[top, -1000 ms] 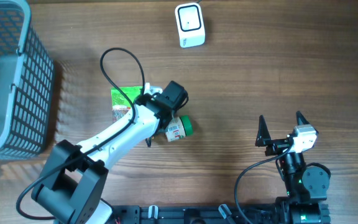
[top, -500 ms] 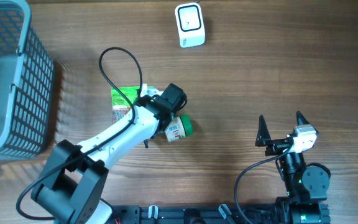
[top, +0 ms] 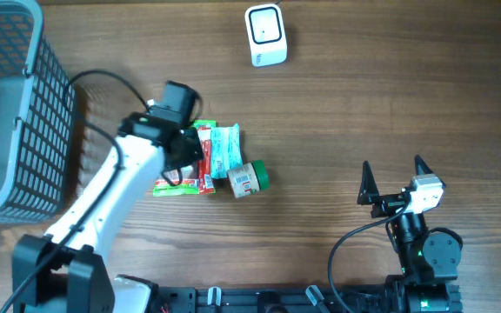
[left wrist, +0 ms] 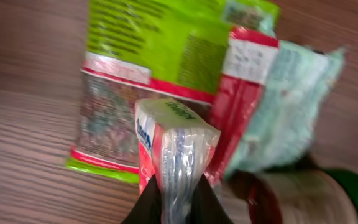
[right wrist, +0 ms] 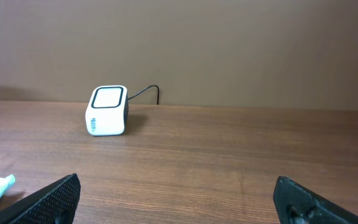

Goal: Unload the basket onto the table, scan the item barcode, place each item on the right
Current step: 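Withdraw the left gripper up and left of the items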

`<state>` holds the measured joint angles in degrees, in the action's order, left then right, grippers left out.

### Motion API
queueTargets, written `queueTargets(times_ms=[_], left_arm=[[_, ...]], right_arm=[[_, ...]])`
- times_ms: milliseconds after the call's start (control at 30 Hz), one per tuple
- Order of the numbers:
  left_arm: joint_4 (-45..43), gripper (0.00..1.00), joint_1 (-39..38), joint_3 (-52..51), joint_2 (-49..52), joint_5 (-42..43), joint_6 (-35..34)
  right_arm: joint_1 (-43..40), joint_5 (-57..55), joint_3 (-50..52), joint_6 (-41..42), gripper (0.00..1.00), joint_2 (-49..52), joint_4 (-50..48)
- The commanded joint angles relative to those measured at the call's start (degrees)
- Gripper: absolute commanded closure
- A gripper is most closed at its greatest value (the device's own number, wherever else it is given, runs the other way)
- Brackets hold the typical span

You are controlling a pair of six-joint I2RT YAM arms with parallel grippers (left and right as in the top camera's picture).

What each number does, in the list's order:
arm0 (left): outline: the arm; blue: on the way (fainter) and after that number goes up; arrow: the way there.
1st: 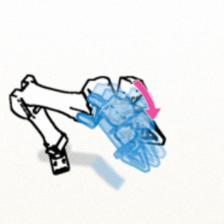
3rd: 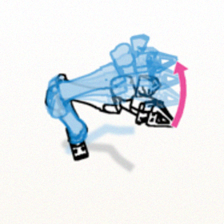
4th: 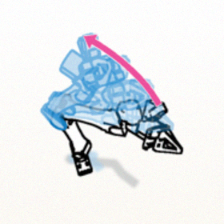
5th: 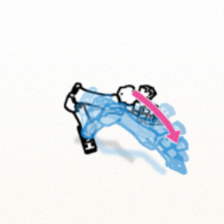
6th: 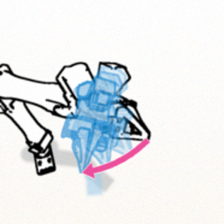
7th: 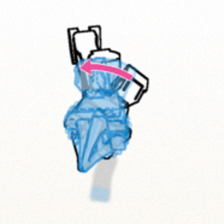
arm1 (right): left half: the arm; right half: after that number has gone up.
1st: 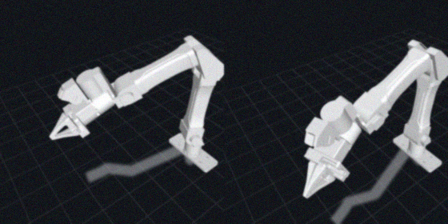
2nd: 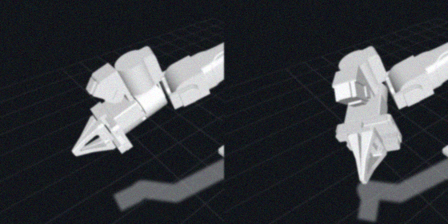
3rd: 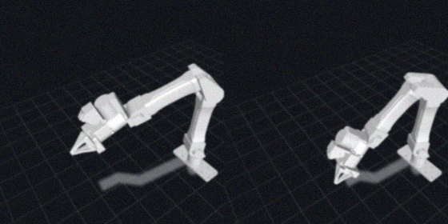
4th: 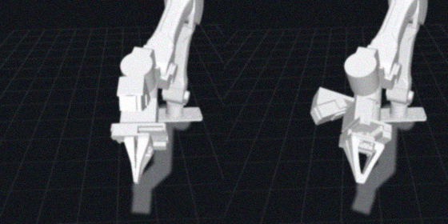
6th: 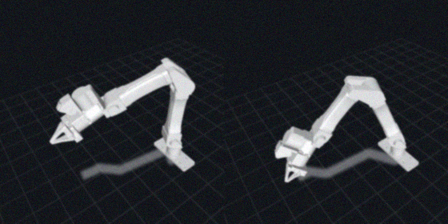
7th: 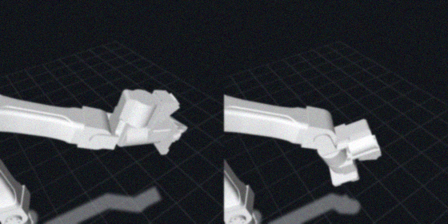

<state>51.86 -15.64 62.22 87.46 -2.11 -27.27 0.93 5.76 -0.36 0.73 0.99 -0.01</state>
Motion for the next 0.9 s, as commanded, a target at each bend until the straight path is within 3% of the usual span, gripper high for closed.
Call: queueTargets(times_ms=[0, 100, 300, 467, 667, 867], left_arm=[[0.1, 0.92, 6.1, 0.4, -0.3, 20.6, 8.4], [0.3, 0.92, 8.8, 0.1, -0.3, 24.5, 11.2], [-5.9, 0.91, 10.4, -6.2, -0.3, 24.3, 13.6], [-10.3, 0.88, 10.4, -10.5, -0.3, 19.1, 13.6], [-10.1, 0.78, 10.4, -10.6, -0.3, 12.9, 13.6], [-10.1, 0.67, 10.4, -10.5, -0.4, 12.7, 13.6]], right_arm=[[0.2, -0.1, 0.1, -0.5, 0.00, -0.2, -0.3], [0.2, -0.1, 0.1, -0.5, 0.00, -0.2, -0.3], [0.2, -0.1, 0.1, -0.6, 0.00, -0.2, -0.3], [0.2, -0.1, 0.1, -0.6, 0.00, -0.2, -0.3], [0.2, -0.1, 0.1, -0.5, 0.00, -0.2, -0.3], [0.2, -0.1, 0.1, -0.5, 0.00, -0.2, -0.3]])
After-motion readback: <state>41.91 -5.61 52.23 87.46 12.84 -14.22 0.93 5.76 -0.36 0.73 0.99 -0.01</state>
